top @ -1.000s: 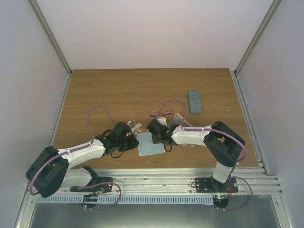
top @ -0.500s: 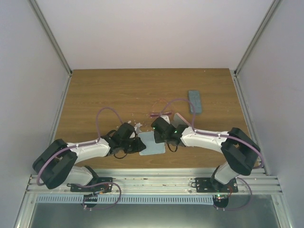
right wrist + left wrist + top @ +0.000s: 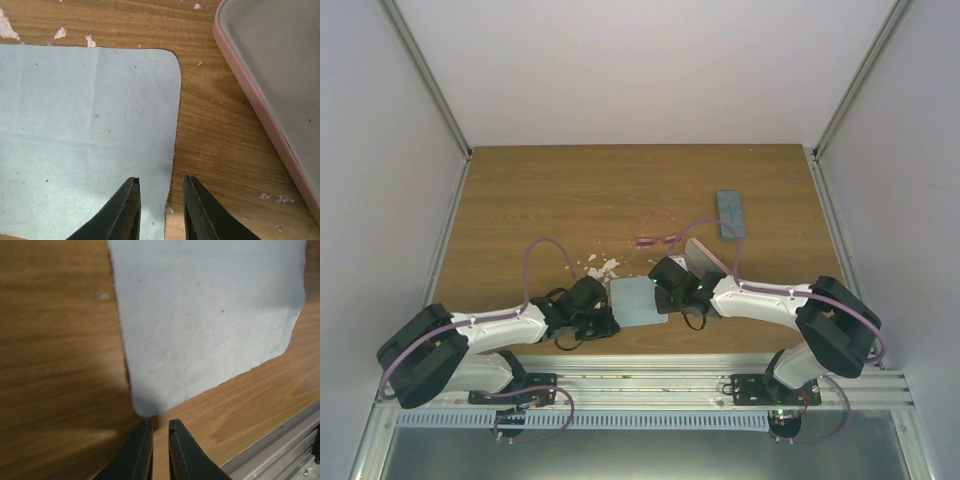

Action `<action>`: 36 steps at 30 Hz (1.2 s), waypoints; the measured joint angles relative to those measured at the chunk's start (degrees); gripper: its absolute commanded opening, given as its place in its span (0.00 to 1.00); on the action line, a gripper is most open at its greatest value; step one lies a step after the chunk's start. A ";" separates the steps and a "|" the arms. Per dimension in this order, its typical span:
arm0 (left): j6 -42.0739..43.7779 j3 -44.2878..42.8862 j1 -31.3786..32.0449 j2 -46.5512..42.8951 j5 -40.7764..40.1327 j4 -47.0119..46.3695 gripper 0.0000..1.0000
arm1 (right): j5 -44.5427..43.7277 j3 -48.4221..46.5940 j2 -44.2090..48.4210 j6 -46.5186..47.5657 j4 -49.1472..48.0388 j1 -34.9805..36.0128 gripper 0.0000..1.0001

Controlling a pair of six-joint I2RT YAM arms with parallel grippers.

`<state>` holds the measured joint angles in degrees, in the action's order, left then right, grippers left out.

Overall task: Organize the sunglasses
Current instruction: Adjust the glasses cleaning cloth at the center of the board, then fold the glasses cleaning cloth at the center of the board.

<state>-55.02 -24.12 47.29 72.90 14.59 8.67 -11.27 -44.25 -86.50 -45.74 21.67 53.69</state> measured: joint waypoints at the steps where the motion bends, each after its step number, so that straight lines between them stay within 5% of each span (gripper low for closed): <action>1: -0.33 0.48 0.28 -1.05 -0.37 0.76 0.14 | 0.07 0.00 0.26 -0.04 0.02 0.00 0.26; 8: 0.07 0.13 0.17 -5.99 -2.84 6.45 0.33 | -0.09 -0.92 0.09 1.18 -0.07 -0.50 0.39; 13: 3.85 -6.14 -4.00 -5.57 -5.84 8.46 0.41 | -0.26 -4.07 -3.80 4.22 -2.12 -3.50 0.40; 20: 10.71 -12.70 -12.22 3.30 -7.37 7.13 0.40 | 0.59 -7.17 -10.69 7.87 -5.01 -6.86 0.33; 36: 16.68 -20.37 -12.94 19.12 -7.21 4.66 0.27 | 5.42 -8.83 -14.12 12.04 -8.87 -8.68 0.13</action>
<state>-38.35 -44.49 34.35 92.03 7.38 13.32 -5.85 -53.08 -100.62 -33.69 12.80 45.01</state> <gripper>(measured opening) 0.306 0.155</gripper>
